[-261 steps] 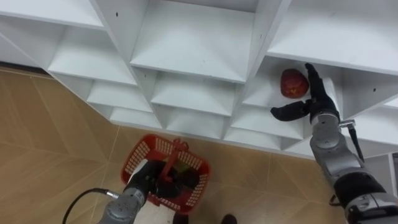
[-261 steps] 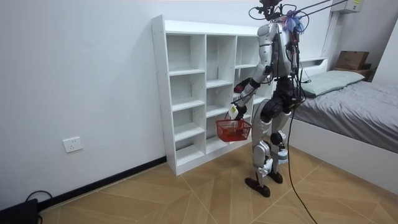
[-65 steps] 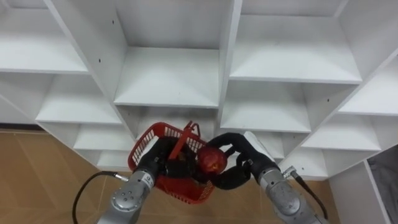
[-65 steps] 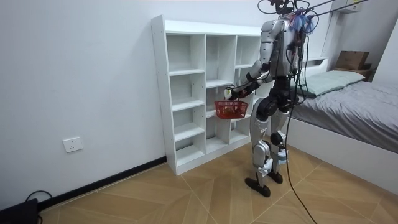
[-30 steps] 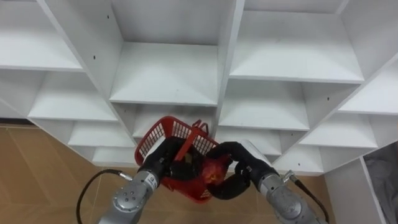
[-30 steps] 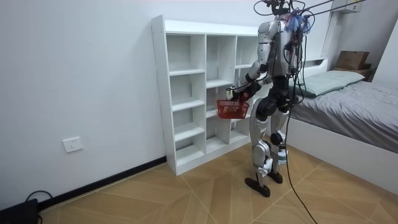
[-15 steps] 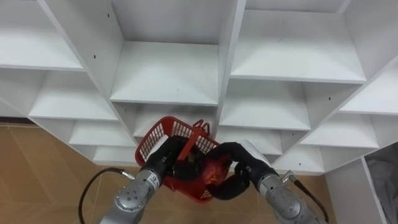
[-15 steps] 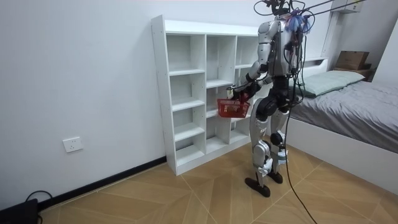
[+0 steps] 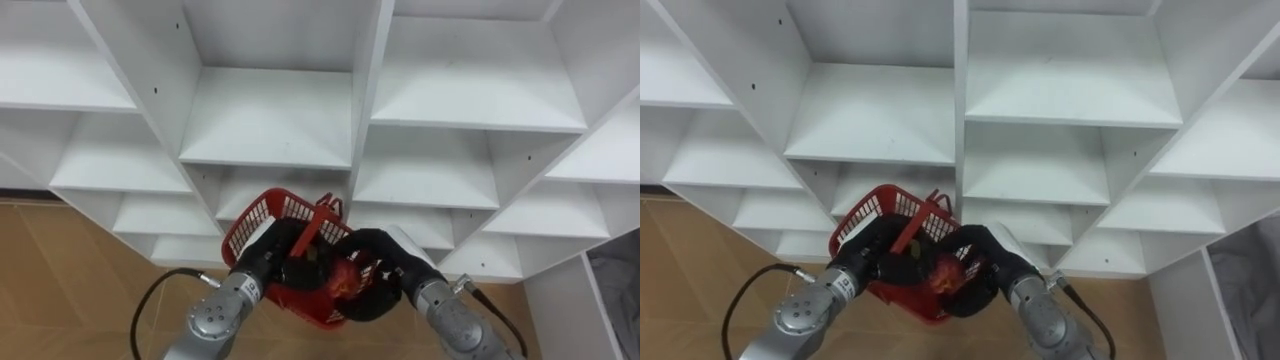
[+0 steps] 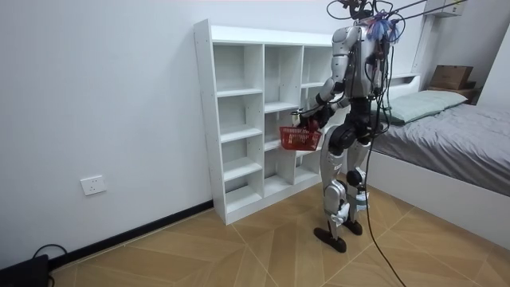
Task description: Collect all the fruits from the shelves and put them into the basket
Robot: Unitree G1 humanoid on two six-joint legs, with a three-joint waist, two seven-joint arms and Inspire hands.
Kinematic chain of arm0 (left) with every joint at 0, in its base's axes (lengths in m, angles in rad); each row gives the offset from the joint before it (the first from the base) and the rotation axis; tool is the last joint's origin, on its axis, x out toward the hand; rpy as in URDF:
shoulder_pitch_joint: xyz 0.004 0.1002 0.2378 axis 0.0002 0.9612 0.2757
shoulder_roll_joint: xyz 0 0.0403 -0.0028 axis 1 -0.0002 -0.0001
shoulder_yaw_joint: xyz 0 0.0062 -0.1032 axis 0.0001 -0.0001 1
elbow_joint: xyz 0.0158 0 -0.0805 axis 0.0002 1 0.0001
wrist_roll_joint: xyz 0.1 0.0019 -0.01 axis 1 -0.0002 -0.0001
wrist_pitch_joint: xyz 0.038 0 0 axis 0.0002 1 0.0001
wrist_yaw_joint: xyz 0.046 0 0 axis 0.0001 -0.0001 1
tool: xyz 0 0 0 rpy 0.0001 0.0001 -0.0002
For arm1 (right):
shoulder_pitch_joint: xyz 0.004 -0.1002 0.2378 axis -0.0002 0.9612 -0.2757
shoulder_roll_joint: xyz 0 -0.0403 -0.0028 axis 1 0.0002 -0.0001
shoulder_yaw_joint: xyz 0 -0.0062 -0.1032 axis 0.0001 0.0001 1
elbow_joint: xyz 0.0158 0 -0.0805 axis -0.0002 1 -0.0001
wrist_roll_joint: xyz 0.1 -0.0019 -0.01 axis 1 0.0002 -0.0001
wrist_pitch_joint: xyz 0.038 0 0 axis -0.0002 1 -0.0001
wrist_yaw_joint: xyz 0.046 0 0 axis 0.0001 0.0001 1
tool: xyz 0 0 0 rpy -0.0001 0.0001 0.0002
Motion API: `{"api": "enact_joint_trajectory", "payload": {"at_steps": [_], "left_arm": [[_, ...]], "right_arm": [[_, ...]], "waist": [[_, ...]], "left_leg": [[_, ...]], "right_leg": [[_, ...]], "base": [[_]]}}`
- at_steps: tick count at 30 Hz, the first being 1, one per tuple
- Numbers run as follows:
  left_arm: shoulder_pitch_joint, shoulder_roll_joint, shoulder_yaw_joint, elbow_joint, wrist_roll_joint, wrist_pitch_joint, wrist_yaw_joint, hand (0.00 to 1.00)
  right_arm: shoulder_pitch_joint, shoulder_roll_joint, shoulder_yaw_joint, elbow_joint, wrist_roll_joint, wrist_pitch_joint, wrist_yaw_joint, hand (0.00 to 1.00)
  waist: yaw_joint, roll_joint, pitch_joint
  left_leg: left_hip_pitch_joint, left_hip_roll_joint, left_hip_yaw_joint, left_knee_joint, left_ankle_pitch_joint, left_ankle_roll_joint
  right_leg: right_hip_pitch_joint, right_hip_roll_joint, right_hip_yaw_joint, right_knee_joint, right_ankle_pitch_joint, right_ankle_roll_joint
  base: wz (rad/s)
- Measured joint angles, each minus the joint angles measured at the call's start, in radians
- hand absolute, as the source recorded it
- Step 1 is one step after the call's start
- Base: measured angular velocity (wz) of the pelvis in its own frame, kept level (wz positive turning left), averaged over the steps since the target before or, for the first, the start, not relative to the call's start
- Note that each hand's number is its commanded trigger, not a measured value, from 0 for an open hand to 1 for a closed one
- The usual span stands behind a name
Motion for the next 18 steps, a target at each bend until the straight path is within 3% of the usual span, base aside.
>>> {"api": "enact_joint_trajectory", "payload": {"at_steps": [4, 18], "left_arm": [[0.003, -0.004, -0.011, 0.001, 0.001, 0.004, -0.015, 1.00], [0.002, -0.007, -0.013, 0.001, 0.001, 0.004, -0.046, 1.00]], "right_arm": [[-0.001, 0.024, 0.003, 0.000, 0.014, -0.001, 0.004, 0.00], [-0.002, 0.023, 0.008, 0.000, 0.030, -0.001, 0.029, 0.00]], "waist": [[-0.001, 0.001, 0.0006], [-0.004, 0.001, 0.0012]], "left_leg": [[0.000, 0.000, 0.000, -0.001, 0.000, 0.000], [-0.001, 0.000, -0.001, -0.001, 0.000, 0.000]], "right_leg": [[-0.001, 0.000, 0.000, 0.000, 0.000, 0.000], [-0.003, 0.000, 0.001, 0.003, 0.000, 0.000]], "base": [[0.00], [0.00]]}}
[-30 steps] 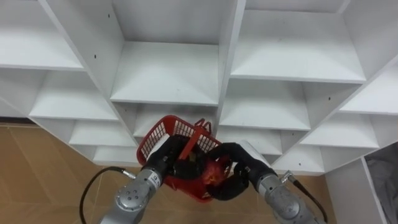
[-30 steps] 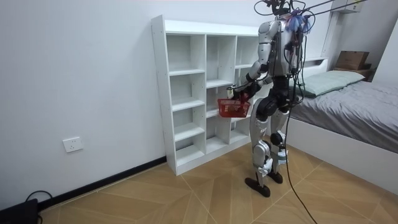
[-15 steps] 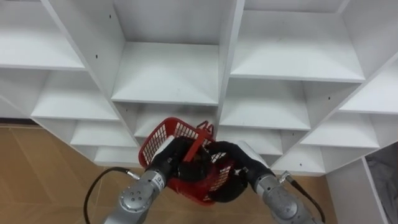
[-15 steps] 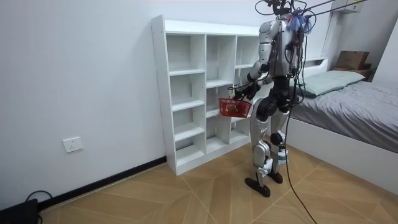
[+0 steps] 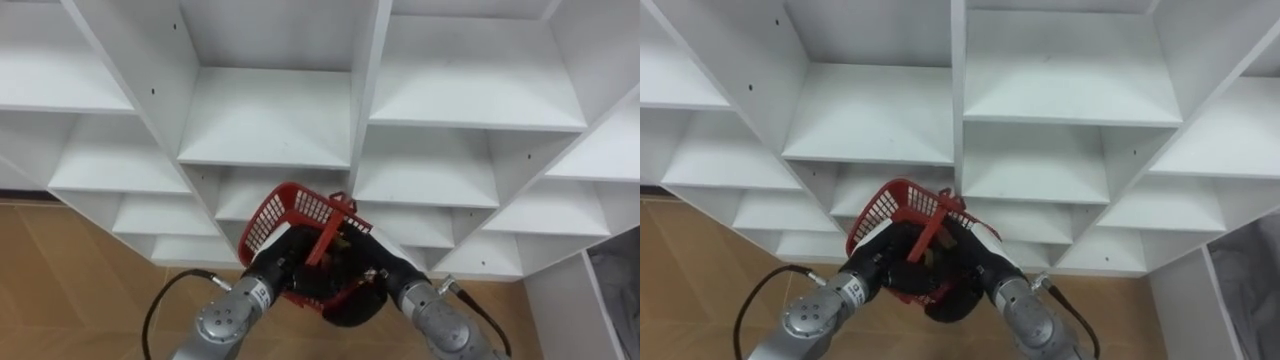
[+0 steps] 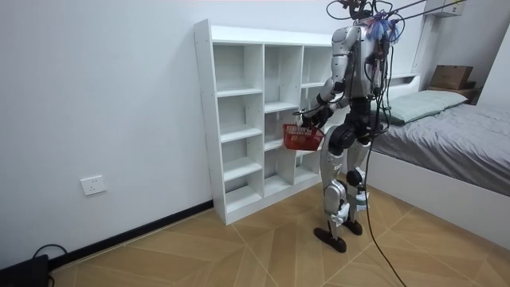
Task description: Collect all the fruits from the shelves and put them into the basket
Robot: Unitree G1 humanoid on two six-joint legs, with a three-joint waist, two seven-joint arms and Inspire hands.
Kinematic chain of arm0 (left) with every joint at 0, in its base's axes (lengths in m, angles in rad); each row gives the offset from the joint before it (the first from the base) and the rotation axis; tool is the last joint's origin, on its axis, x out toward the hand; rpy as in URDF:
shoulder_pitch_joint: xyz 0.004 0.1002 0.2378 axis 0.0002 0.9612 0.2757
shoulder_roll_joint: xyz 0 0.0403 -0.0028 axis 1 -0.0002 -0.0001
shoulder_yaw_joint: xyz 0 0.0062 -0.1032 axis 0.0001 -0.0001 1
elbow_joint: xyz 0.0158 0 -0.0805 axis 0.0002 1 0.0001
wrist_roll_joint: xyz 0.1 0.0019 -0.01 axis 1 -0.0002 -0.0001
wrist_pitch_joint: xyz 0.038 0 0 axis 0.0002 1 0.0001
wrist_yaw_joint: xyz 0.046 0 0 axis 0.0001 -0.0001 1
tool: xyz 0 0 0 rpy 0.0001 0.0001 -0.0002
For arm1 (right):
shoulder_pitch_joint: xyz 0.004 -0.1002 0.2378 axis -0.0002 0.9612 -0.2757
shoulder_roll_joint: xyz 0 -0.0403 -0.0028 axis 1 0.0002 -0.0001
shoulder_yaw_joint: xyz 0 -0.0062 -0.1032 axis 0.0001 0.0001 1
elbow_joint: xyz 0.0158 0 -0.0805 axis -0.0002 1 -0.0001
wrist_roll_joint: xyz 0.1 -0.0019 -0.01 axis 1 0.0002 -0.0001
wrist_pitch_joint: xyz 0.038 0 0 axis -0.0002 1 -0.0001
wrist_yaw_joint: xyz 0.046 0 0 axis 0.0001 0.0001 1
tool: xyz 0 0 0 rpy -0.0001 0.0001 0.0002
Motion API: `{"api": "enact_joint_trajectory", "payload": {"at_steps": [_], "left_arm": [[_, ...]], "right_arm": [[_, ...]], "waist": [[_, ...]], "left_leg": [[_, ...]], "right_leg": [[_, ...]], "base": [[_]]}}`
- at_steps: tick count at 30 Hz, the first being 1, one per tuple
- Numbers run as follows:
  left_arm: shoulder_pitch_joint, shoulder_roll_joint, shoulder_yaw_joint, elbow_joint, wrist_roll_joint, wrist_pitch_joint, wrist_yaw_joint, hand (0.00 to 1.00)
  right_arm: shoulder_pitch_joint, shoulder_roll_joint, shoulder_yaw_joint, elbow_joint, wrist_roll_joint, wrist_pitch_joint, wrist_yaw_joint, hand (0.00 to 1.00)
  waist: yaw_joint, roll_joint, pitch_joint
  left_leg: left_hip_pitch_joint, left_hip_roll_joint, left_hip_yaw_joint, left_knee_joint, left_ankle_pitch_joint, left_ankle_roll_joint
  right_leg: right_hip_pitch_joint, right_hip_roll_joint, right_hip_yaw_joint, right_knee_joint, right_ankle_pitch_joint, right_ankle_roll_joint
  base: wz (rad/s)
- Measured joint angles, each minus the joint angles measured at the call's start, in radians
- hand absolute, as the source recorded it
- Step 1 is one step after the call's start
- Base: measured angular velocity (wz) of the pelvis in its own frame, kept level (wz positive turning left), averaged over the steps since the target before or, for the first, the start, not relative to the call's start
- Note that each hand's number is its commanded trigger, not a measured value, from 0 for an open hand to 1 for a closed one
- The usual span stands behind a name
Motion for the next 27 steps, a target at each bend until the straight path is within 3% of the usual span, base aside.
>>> {"api": "enact_joint_trajectory", "payload": {"at_steps": [27], "left_arm": [[0.003, 0.005, -0.003, 0.000, 0.000, 0.000, -0.008, 1.00]], "right_arm": [[0.002, -0.004, 0.003, 0.000, 0.006, 0.000, -0.010, 0.00]], "waist": [[0.001, -0.003, 0.0020]], "left_leg": [[0.000, -0.001, 0.000, 0.004, 0.000, 0.000]], "right_leg": [[0.003, -0.001, -0.001, -0.005, 0.000, 0.000]], "base": [[0.00]]}}
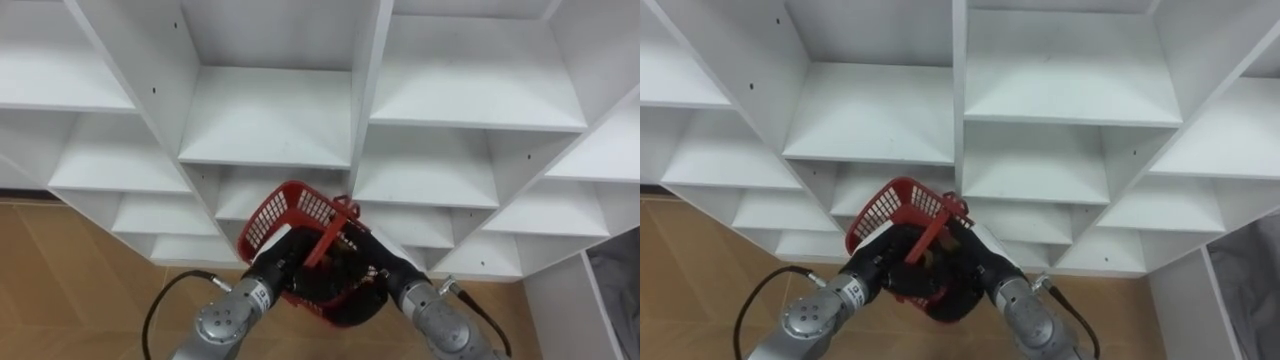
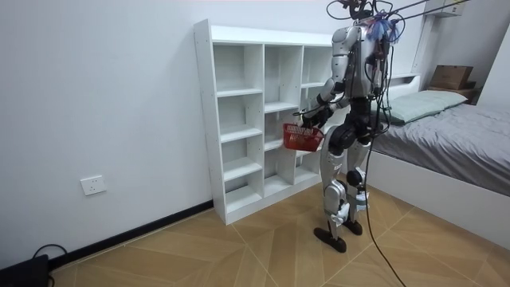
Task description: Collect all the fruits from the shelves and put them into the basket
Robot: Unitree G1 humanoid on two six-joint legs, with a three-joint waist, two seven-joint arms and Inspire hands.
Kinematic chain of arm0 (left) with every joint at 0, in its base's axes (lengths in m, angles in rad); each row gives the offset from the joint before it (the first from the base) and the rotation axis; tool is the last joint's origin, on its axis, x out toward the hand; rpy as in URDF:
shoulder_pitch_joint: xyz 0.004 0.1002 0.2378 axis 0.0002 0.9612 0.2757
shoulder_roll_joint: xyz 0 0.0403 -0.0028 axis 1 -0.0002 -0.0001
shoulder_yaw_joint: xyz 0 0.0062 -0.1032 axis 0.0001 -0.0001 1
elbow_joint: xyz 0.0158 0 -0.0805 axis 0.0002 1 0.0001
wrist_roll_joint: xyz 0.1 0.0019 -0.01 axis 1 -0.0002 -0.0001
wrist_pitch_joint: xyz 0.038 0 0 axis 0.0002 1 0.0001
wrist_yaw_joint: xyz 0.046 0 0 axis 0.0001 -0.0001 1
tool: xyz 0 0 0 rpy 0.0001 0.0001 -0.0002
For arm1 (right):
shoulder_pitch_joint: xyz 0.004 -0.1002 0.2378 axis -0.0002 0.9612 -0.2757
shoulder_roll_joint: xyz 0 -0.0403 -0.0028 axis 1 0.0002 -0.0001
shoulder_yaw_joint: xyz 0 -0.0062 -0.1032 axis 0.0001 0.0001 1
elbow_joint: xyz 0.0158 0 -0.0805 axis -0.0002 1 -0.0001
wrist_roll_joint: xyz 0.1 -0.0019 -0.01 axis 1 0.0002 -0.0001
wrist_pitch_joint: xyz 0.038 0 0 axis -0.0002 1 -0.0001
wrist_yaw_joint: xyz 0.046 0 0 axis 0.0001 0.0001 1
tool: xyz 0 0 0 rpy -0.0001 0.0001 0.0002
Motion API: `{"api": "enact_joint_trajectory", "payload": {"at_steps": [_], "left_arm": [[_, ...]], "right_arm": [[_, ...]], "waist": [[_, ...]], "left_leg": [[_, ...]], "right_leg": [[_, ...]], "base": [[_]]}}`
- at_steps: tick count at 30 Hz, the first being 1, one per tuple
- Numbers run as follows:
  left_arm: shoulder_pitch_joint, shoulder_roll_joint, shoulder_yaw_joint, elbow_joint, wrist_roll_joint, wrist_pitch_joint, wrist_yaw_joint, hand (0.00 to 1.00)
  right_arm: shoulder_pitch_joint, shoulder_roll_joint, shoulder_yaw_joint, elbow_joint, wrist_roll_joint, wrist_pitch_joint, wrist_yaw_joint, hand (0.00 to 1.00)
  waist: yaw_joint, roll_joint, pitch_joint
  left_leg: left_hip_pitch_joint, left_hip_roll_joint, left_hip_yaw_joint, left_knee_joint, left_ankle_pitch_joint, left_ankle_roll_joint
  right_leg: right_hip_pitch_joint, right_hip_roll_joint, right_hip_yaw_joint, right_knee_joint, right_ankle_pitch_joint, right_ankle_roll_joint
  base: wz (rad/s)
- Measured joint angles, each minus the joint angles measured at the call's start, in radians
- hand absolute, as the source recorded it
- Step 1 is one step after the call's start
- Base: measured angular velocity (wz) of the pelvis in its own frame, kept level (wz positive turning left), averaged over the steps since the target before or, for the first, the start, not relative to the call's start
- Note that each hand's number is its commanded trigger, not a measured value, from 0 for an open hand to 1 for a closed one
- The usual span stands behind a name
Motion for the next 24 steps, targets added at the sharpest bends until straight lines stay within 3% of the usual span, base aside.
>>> {"api": "enact_joint_trajectory", "payload": {"at_steps": [14, 24], "left_arm": [[0.003, 0.037, 0.004, 0.107, 0.022, 0.003, 0.047, 1.00], [0.038, 0.041, 0.067, 0.139, 0.088, 0.004, 0.062, 1.00]], "right_arm": [[0.005, -0.016, 0.004, 0.010, -0.010, 0.003, -0.011, 0.00], [0.026, -0.033, -0.002, -0.014, -0.020, 0.001, 0.002, 0.00]], "waist": [[0.002, 0.006, 0.0014], [0.002, 0.007, -0.0002]], "left_leg": [[0.011, 0.000, -0.002, -0.006, 0.000, 0.000], [0.034, 0.000, 0.001, -0.009, 0.000, 0.000]], "right_leg": [[0.011, 0.002, -0.001, -0.004, 0.000, 0.000], [0.030, 0.002, 0.001, -0.003, 0.000, 0.000]], "base": [[0.00], [0.00]]}}
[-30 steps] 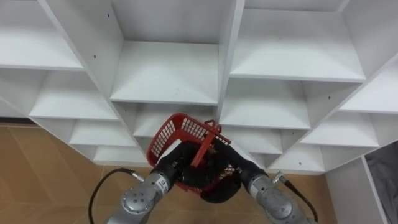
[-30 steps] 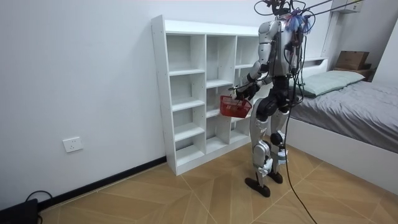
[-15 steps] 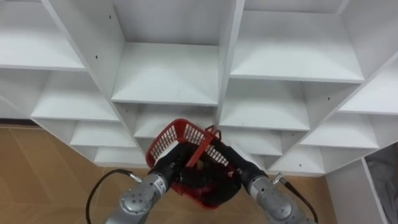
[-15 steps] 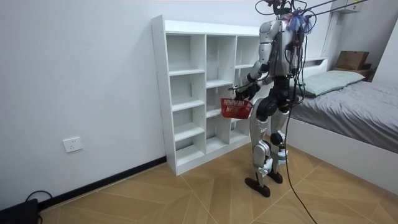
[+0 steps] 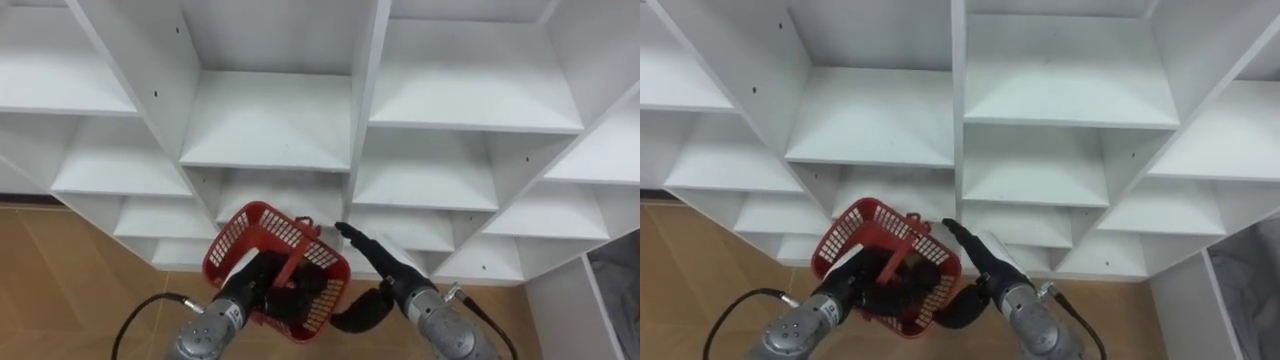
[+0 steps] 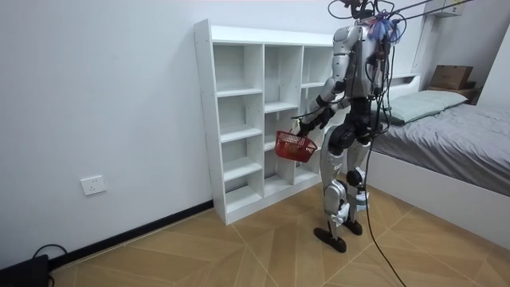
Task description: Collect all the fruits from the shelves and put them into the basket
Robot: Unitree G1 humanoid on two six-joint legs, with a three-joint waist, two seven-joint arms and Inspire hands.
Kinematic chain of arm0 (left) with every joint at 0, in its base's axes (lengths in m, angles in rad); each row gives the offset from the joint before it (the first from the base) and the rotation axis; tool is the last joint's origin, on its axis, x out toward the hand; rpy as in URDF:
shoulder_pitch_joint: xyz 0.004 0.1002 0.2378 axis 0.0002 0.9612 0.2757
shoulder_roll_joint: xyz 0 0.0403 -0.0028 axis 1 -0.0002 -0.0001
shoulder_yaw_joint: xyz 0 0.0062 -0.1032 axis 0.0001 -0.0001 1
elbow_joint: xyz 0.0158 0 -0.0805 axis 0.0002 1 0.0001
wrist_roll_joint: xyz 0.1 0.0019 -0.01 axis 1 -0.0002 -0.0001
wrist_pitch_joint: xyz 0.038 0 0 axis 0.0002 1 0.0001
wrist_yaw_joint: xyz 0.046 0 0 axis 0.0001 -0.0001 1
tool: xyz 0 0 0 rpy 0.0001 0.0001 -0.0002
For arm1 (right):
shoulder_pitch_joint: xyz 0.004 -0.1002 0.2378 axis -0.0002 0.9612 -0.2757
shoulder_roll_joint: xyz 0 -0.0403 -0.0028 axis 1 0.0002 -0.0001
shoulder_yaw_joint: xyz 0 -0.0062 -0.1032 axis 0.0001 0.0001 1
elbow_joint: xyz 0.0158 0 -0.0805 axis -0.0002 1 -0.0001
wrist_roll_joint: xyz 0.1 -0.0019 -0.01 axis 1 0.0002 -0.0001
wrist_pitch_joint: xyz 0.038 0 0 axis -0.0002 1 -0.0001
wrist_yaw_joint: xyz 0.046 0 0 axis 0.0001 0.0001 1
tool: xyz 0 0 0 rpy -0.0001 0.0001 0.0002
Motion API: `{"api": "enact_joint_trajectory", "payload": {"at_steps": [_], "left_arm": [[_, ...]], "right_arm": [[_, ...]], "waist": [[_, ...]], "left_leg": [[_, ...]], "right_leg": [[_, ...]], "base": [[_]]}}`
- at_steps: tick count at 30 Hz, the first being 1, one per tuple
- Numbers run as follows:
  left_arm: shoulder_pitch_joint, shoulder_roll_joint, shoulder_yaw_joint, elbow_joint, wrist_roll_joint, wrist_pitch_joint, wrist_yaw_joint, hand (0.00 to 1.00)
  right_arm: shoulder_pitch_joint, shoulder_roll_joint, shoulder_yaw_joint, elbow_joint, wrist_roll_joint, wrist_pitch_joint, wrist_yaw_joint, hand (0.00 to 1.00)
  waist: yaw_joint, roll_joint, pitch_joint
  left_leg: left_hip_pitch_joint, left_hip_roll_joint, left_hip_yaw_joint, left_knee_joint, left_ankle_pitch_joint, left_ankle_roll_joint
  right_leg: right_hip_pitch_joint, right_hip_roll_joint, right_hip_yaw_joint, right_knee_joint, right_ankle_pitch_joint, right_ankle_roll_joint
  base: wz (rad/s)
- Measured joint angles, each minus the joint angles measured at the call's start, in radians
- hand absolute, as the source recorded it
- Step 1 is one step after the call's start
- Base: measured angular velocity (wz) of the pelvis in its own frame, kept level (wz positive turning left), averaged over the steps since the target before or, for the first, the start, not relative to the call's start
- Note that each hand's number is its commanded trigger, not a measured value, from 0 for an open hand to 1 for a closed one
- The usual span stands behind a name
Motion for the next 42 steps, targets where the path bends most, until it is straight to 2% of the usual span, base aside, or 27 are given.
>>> {"api": "enact_joint_trajectory", "payload": {"at_steps": [2, 7, 10, 17, 22, 26, 32, 35, 38, 42], "left_arm": [[0.005, 0.001, 0.000, 0.000, 0.015, 0.000, 0.002, 1.00], [0.031, 0.001, 0.000, 0.000, 0.027, 0.001, 0.004, 1.00], [0.041, 0.002, 0.003, 0.000, 0.027, 0.001, 0.007, 1.00], [0.045, 0.004, 0.030, -0.001, 0.018, 0.001, 0.010, 1.00], [0.080, 0.004, 0.086, -0.001, 0.017, 0.000, 0.028, 1.00], [0.092, 0.004, 0.101, -0.001, 0.005, 0.002, 0.045, 1.00], [0.108, 0.003, 0.134, -0.002, -0.059, 0.002, 0.081, 1.00], [0.133, 0.003, 0.145, -0.006, -0.069, 0.002, 0.096, 1.00], [0.175, 0.004, 0.172, -0.020, -0.067, 0.001, 0.099, 1.00], [0.213, 0.002, 0.217, -0.020, -0.049, 0.000, 0.111, 1.00]], "right_arm": [[0.008, -0.015, 0.000, -0.031, -0.015, 0.000, 0.000, 0.00], [0.027, -0.021, -0.001, -0.061, -0.025, 0.000, 0.000, 0.00], [0.035, -0.022, -0.002, -0.062, -0.025, 0.000, 0.001, 0.00], [0.042, -0.023, -0.011, -0.065, -0.024, 0.000, 0.001, 0.00], [0.101, -0.020, -0.086, -0.130, -0.024, -0.005, -0.030, 0.00], [0.150, -0.021, -0.115, -0.156, -0.024, -0.005, -0.051, 0.00], [0.210, -0.022, -0.177, -0.154, 0.021, -0.007, -0.112, 0.00], [0.242, -0.023, -0.188, -0.153, 0.029, -0.008, -0.139, 0.00], [0.262, -0.022, -0.204, -0.126, 0.029, -0.010, -0.148, 0.00], [0.299, -0.020, -0.238, -0.117, 0.028, -0.015, -0.158, 0.00]], "waist": [[0.003, 0.001, -0.0009], [0.002, 0.012, -0.0144], [0.001, 0.015, -0.0173], [0.000, 0.014, -0.0169], [-0.006, 0.008, -0.0141], [-0.007, 0.000, -0.0138], [-0.012, -0.002, -0.0131], [-0.009, -0.002, -0.0133], [-0.023, -0.004, -0.0147], [-0.025, -0.004, -0.0149]], "left_leg": [[0.001, 0.000, 0.000, 0.000, 0.000, 0.000], [0.032, 0.000, 0.000, -0.010, 0.000, 0.000], [0.057, -0.001, 0.000, -0.020, 0.000, 0.000], [0.090, -0.001, 0.000, -0.032, 0.000, 0.000], [0.097, -0.001, -0.003, -0.035, 0.000, 0.000], [0.102, -0.001, -0.004, -0.040, -0.001, -0.001], [0.126, -0.001, 0.005, -0.053, -0.002, -0.002], [0.137, 0.001, 0.016, -0.055, -0.005, -0.003], [0.145, 0.002, 0.015, -0.057, -0.007, -0.003], [0.154, 0.002, 0.016, -0.057, -0.009, -0.003]], "right_leg": [[0.000, 0.000, 0.002, 0.000, 0.000, 0.000], [0.032, 0.002, 0.004, -0.014, 0.000, 0.000], [0.055, 0.003, 0.007, -0.018, 0.000, 0.001], [0.088, 0.006, 0.012, -0.032, 0.000, 0.003], [0.098, 0.007, 0.010, -0.039, 0.000, 0.004], [0.106, 0.009, 0.010, -0.048, -0.001, 0.005], [0.122, 0.011, 0.019, -0.053, -0.003, 0.008], [0.128, 0.012, 0.025, -0.053, -0.003, 0.008], [0.136, 0.012, 0.020, -0.053, -0.005, 0.008], [0.144, 0.012, 0.022, -0.053, -0.006, 0.008]], "base": [[0.00], [0.00], [-0.01], [0.00], [0.00], [0.00], [-0.05], [-0.09], [0.01], [0.00]]}}
